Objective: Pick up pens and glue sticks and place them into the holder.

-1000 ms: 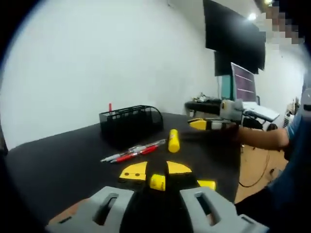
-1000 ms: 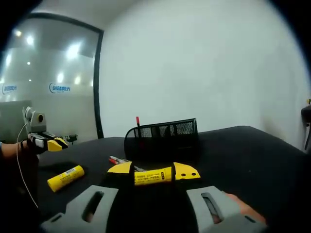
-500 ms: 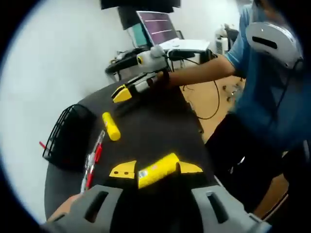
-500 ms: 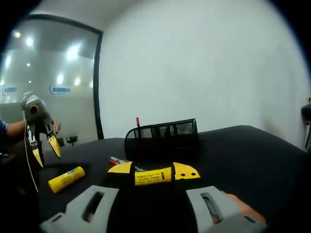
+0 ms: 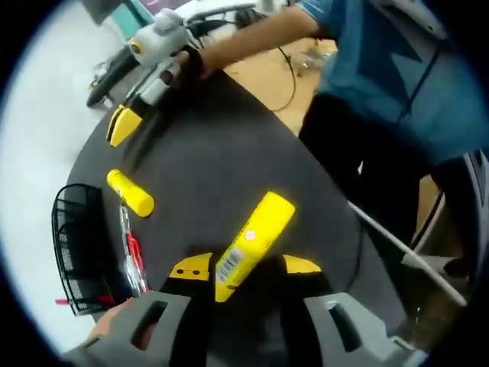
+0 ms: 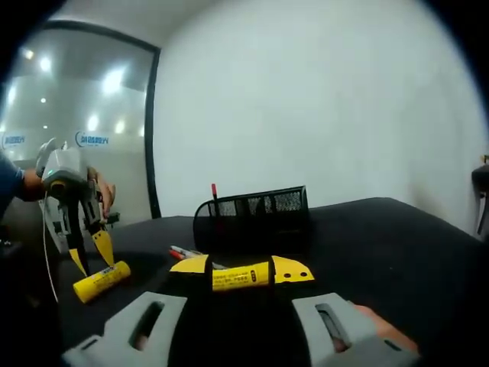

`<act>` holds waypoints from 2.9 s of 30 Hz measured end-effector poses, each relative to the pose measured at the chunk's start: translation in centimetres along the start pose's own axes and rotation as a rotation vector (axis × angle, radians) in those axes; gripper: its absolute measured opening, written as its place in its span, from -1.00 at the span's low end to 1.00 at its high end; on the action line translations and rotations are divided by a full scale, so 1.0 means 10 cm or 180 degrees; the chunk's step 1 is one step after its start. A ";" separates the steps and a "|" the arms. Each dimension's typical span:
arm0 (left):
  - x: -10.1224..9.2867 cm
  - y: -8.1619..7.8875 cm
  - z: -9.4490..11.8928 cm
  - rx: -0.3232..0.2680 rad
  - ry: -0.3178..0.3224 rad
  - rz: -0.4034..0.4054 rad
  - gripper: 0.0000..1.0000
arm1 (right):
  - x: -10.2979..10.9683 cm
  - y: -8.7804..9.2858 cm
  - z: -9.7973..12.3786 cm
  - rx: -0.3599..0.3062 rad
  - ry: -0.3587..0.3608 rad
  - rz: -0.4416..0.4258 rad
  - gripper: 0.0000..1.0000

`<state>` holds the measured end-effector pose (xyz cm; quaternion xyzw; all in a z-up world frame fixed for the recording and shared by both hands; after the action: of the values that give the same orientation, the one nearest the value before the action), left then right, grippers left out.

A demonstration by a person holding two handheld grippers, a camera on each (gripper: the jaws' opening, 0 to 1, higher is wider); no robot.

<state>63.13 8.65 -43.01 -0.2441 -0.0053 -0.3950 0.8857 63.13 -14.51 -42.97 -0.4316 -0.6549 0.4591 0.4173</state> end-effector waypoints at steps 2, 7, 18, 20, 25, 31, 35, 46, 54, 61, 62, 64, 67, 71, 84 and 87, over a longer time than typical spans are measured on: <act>0.05 0.01 -0.01 0.0016 0.0007 -0.0059 -0.33 | 0.00 0.00 0.00 0.0006 0.0002 0.0004 -0.47; 0.04 0.06 -0.08 0.0183 0.0285 -0.0199 -0.35 | -0.01 0.00 0.00 -0.0005 0.0010 0.0000 -0.48; 0.13 0.14 -0.23 0.0215 0.0409 -0.0233 -0.46 | -0.01 0.00 0.00 0.0005 -0.0005 0.0010 -0.49; 0.14 0.13 -0.22 0.0206 0.0388 -0.0142 -0.49 | -0.01 0.00 0.00 -0.0001 -0.0008 0.0009 -0.49; 0.15 0.14 -0.21 0.0038 0.0249 0.0135 -0.60 | -0.01 -0.01 0.00 -0.0007 -0.0012 -0.0013 -0.49; 0.08 0.17 -0.17 -0.0310 0.0056 0.0789 -0.68 | -0.02 -0.01 0.00 -0.0016 -0.0006 -0.0022 -0.51; 0.06 0.19 -0.12 -0.0578 -0.0080 0.1040 -0.70 | -0.02 -0.01 0.00 -0.0010 -0.0010 -0.0019 -0.51; 0.02 0.31 -0.10 -0.0877 -0.0249 0.1533 -0.71 | -0.01 -0.01 -0.01 -0.0008 -0.0013 -0.0022 -0.51; 0.10 0.13 -0.19 -0.0686 -0.0281 0.1628 -0.58 | -0.02 0.00 0.00 -0.0006 -0.0011 -0.0029 -0.52; 0.11 0.05 -0.27 -0.0413 -0.0168 0.1255 -0.68 | -0.02 0.00 0.00 -0.0004 -0.0009 -0.0031 -0.52; 0.11 0.06 -0.25 -0.0388 -0.0168 0.1319 -0.68 | -0.02 -0.01 0.00 -0.0004 -0.0009 -0.0033 -0.52; 0.12 0.06 -0.24 -0.0444 -0.0121 0.1330 -0.69 | -0.03 -0.01 -0.01 -0.0002 -0.0008 -0.0035 -0.52; 0.14 0.01 -0.20 -0.0718 -0.0180 0.1465 -0.69 | -0.03 -0.01 -0.01 -0.0012 -0.0014 -0.0046 -0.52; 0.22 -0.02 -0.08 -0.1198 -0.0444 0.1673 -0.70 | -0.05 -0.03 0.00 -0.0040 -0.0009 -0.0071 -0.52; 0.34 -0.12 0.30 -0.2846 -0.1431 0.2326 -0.70 | -0.05 -0.05 0.00 -0.0072 -0.0004 -0.0122 -0.52; 0.33 -0.16 0.38 -0.3278 -0.1671 0.2469 -0.70 | -0.04 -0.06 0.00 -0.0090 -0.0043 -0.0155 -0.52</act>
<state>64.97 7.10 -38.34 -0.7049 0.0563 0.0698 0.7036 63.11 -15.02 -42.50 -0.4183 -0.6745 0.4423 0.4177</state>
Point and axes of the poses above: the point that each gripper's makers call its tool centre point, and the gripper's own axes: z roughly backward along the fingers, x roughly to its left, y roughly out of its underside, the point moved 5 cm from there along z, roughly backward along the fingers, and after that the axes turned 11 degrees about -x, right-handed, at the moved point
